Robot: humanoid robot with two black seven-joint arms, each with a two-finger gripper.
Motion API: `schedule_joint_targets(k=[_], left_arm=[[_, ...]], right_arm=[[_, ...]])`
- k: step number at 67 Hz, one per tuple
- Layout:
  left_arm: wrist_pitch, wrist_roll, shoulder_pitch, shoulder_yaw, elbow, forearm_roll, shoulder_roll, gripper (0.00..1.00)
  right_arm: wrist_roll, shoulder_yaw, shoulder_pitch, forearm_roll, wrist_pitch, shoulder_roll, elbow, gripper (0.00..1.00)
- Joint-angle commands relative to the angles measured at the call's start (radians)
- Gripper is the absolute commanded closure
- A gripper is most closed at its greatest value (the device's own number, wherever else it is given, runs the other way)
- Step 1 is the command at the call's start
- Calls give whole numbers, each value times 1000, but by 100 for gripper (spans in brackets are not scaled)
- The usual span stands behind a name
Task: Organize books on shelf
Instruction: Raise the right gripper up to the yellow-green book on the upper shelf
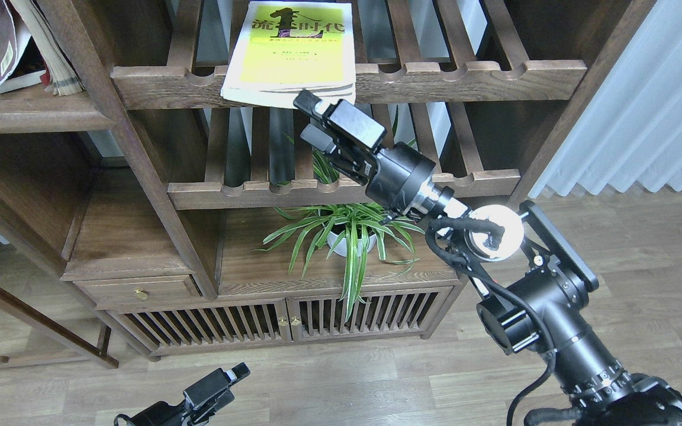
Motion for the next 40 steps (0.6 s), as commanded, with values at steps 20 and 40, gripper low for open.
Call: schedule_joint_targets(k=[20,40], left_arm=[[0,-1,0,-2,0,-2,3,1],[0,-1,0,-3,14,-3,3,1]], right_arm=[[36,0,76,-34,-97,0,-39,1],[38,0,122,-39,-145,0,-65,6]])
